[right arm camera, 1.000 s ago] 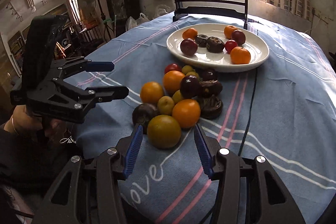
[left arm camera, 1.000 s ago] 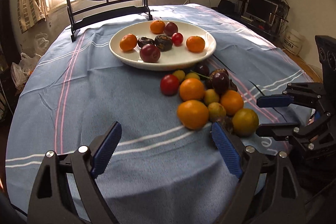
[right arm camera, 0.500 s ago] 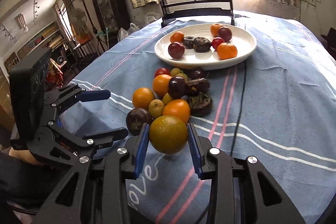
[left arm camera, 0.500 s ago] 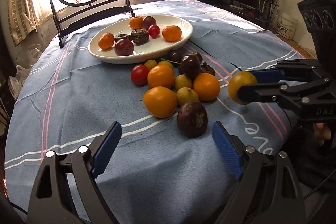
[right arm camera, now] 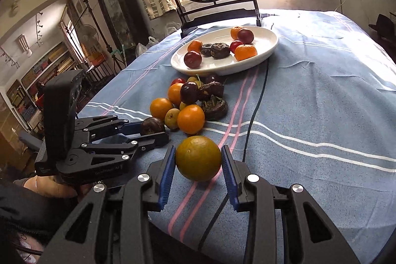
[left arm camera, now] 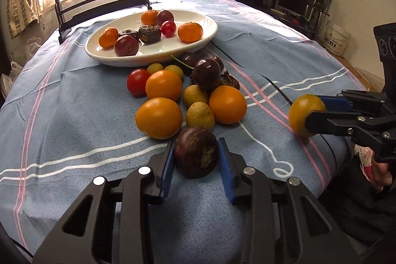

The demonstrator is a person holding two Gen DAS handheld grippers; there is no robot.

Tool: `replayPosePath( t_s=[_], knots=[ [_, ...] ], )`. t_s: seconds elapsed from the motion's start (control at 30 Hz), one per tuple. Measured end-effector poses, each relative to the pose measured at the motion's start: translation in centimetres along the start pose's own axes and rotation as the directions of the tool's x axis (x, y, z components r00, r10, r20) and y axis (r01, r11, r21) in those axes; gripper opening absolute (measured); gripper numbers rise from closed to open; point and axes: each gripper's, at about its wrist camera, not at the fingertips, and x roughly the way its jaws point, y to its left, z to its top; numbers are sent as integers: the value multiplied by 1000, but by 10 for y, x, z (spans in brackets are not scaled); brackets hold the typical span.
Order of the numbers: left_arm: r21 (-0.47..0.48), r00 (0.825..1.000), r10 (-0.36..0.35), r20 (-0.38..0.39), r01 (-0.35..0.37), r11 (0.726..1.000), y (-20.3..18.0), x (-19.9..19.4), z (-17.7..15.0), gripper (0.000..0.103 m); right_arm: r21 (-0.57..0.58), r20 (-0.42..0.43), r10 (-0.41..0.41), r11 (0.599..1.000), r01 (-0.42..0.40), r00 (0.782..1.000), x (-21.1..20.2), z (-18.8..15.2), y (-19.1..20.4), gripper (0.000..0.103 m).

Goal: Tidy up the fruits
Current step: 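Grasp a dark purple plum with the left tool while the right tool grasps a yellow fruit, then carry both fruits over the plate and open both tools to release them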

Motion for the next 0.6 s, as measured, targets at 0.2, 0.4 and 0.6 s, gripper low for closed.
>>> replayPosePath(
  t_s=[0.2,0.4,0.6],
  knots=[
    [-17,999,-11,31,12,1000,5,-16,-2,32,8,7,4,1000,-4,1000,-1,2,-5,37],
    [-44,1000,3,-4,-3,999,18,-7,-9,34,22,-3,10,1000,-10,1000,3,1,-7,37],
    [-79,1000,-13,2,13,997,23,-5,-8,34,12,-7,12,1000,-12,1000,6,1,-2,37]
  ],
)
